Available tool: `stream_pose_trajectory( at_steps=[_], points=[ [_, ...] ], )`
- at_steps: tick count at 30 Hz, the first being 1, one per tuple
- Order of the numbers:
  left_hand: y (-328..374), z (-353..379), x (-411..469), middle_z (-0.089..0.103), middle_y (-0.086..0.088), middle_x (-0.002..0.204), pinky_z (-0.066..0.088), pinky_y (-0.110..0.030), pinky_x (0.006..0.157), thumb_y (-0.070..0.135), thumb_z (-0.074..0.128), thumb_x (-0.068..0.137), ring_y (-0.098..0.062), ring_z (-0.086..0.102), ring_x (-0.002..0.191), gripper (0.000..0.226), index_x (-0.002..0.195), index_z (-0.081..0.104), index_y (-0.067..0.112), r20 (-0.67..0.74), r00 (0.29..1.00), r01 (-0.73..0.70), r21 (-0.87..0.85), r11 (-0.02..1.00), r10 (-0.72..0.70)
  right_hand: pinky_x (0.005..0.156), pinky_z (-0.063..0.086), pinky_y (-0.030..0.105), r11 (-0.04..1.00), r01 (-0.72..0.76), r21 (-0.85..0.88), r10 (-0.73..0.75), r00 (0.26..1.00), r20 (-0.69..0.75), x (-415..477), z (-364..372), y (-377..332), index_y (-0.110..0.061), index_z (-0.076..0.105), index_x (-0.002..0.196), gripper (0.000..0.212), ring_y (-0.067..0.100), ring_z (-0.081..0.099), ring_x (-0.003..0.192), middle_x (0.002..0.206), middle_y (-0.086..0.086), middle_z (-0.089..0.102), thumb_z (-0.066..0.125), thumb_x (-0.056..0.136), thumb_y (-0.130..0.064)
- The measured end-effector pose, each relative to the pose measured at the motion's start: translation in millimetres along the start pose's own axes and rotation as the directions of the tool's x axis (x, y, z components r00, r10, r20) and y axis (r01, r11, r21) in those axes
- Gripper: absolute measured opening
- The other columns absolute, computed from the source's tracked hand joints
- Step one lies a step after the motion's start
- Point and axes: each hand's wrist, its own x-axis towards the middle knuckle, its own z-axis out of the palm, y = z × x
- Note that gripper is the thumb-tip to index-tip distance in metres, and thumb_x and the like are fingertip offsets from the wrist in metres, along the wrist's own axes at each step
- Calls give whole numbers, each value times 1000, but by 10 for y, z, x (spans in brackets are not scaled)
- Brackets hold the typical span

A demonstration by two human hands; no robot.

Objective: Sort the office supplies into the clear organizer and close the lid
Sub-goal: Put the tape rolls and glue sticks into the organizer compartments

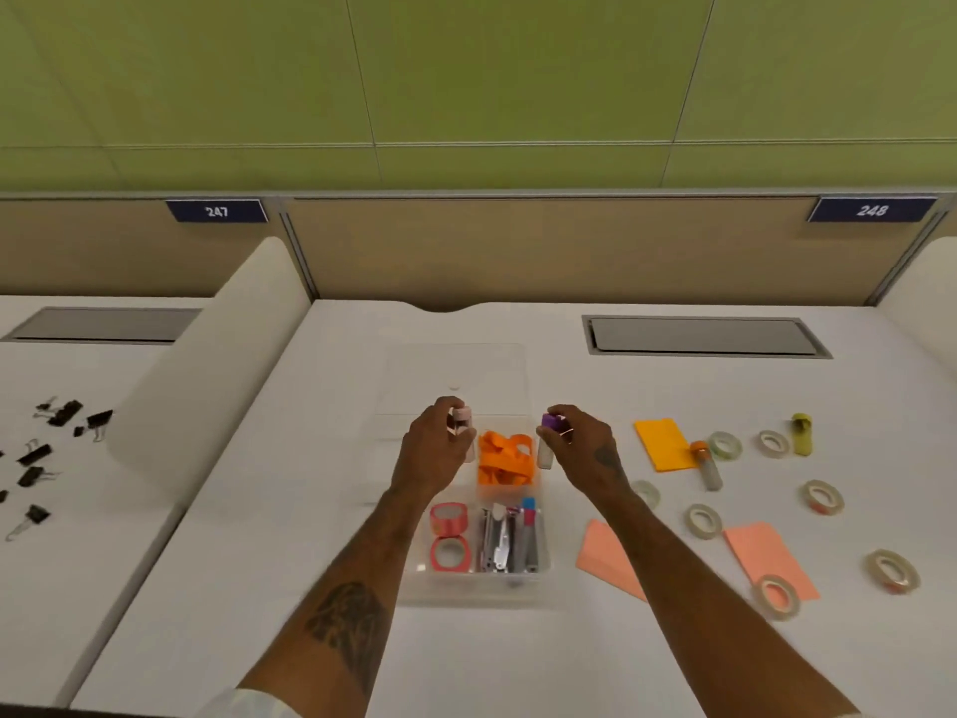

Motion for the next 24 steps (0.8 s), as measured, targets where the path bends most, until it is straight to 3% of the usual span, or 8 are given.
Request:
stream_pose_trajectory(
  at_steps=[11, 17, 20, 24],
  points=[
    [-555, -221, 95, 64, 9, 111, 44, -25, 74, 35, 72, 82, -14, 62, 85, 32, 107, 52, 32, 122, 993, -13, 146, 989, -5, 90, 51, 39, 997, 13, -71, -7, 997, 74, 52, 749, -538, -18, 63, 116, 30, 21, 62, 97, 109, 5, 65, 67, 88, -28],
    [-676, -202, 99, 61, 4, 118, 47, -29, 79, 36, 68, 87, -19, 62, 98, 36, 117, 51, 24, 158, 987, -86, 282, 956, 42, 89, 49, 36, 990, 64, -127, -52, 994, 97, 92, 881, -568, -16, 62, 114, 30, 20, 60, 97, 107, 4, 65, 67, 87, -30],
    [-729, -177, 110, 59, 3, 122, 45, -24, 81, 40, 66, 88, -17, 62, 101, 39, 120, 52, 22, 176, 984, -90, 335, 938, 31, 90, 48, 34, 977, 82, -199, -57, 990, 125, 94, 969, -564, -19, 61, 113, 30, 18, 59, 100, 108, 1, 65, 65, 87, -34],
    [-774, -186, 173, 51, 3, 135, 49, -27, 93, 51, 60, 89, -16, 58, 114, 50, 129, 51, 22, 173, 985, -74, 341, 937, 15, 89, 48, 36, 954, 107, -280, -67, 987, 148, 93, 1048, -521, -23, 60, 111, 31, 17, 60, 98, 105, -3, 67, 63, 87, -41]
  ],
)
